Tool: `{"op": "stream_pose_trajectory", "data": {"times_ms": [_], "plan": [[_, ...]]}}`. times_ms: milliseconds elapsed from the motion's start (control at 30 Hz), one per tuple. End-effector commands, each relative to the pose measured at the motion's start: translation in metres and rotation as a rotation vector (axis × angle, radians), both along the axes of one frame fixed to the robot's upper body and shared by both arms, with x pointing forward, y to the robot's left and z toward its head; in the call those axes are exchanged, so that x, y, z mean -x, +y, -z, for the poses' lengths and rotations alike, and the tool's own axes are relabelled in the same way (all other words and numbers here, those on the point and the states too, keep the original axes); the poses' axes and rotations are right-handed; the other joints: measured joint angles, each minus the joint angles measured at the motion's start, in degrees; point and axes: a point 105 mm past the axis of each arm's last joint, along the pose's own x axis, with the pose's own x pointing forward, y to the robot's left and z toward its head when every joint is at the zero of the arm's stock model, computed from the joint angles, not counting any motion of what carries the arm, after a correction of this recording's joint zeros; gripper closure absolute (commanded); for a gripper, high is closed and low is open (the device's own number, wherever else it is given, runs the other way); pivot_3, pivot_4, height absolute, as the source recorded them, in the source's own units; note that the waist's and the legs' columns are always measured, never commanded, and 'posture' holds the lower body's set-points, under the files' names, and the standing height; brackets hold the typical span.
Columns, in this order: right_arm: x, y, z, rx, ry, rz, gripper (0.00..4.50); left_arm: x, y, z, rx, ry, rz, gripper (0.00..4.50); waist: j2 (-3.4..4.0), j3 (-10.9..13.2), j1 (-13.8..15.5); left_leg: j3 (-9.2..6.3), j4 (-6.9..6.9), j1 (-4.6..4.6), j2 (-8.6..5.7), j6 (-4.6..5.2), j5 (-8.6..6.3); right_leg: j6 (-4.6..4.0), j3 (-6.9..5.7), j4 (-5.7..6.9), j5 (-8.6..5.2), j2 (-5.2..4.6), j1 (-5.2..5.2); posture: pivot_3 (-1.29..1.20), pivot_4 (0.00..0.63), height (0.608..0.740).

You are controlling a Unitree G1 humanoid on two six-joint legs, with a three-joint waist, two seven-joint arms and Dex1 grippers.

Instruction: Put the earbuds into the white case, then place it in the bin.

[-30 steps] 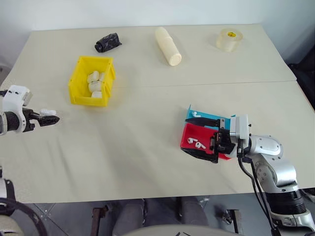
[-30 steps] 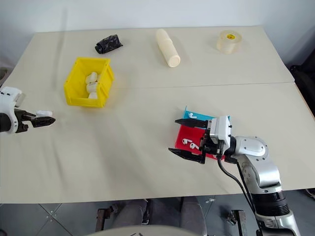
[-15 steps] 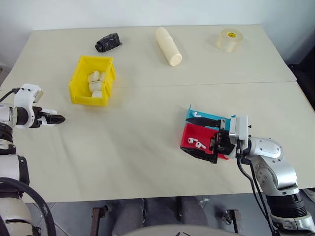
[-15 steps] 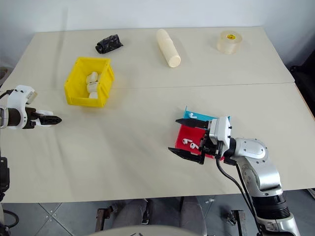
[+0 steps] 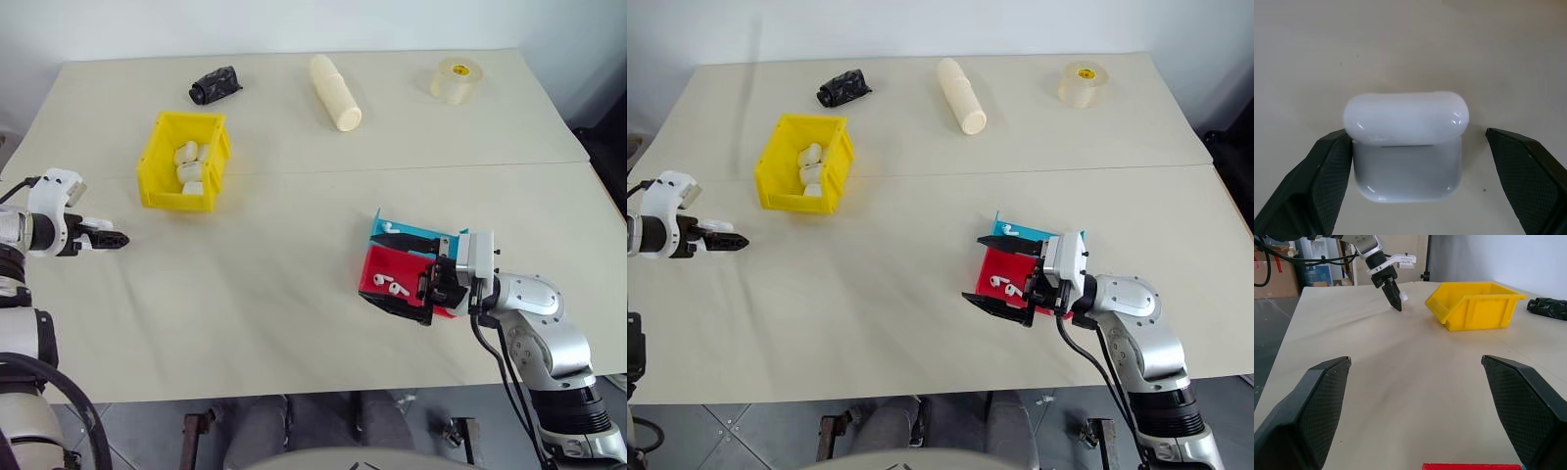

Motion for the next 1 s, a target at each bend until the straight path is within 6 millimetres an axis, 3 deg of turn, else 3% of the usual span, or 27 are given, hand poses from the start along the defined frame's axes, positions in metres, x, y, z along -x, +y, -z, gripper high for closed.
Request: {"op": "stream_pose_trajectory", "data": {"times_ms": [33,233,467,633,800,1000], "plan": [[0.006,0.003,-0.008,-0.009,-0.043,-0.014,0.00,0.016,0.017,0.006,-0.042,0.064,-0.044,0.03,0.00,0.00,-0.04,0.00,0.00,0.00,0.00,0.00,0.00,0.00,0.00,0.00,0.00,0.00,0.00,0.00,0.150,0.740],[0.007,0.002,-0.006,-0.004,-0.036,-0.006,0.00,0.016,0.019,0.010,-0.041,0.058,-0.073,0.03,0.00,0.00,-0.07,0.02,0.00,0.02,0.01,0.00,0.00,0.00,0.01,0.02,0.00,0.00,0.00,0.00,0.150,0.740],[0.006,0.000,-0.007,-0.003,-0.036,-0.003,0.00,0.021,0.020,0.013,-0.025,0.082,-0.077,1.70,0.01,-0.01,-0.11,0.08,0.00,0.08,0.03,0.00,0.00,0.00,0.01,0.06,0.00,0.00,0.00,0.00,0.150,0.740],[0.005,-0.002,-0.006,0.002,-0.035,0.005,0.00,0.018,0.014,0.004,0.030,0.031,-0.048,1.70,0.00,-0.01,-0.14,0.09,-0.01,0.08,0.03,0.00,0.00,0.00,0.02,0.06,0.00,0.00,-0.01,0.00,0.150,0.740],[0.003,-0.008,-0.006,0.015,-0.034,0.017,0.00,0.011,-0.028,-0.027,0.221,-0.199,0.232,1.70,0.00,0.00,0.04,0.07,0.02,0.04,0.16,0.00,0.00,0.00,0.01,0.07,0.00,-0.05,-0.02,0.00,0.150,0.740],[0.001,-0.017,-0.005,0.039,-0.027,0.030,0.00,0.048,-0.082,-0.069,0.374,-0.618,0.673,1.70,-0.01,-0.01,0.10,-0.02,0.09,-0.06,0.28,0.00,-0.02,-0.04,0.00,-0.04,0.02,-0.10,0.00,0.00,0.150,0.740]]}}
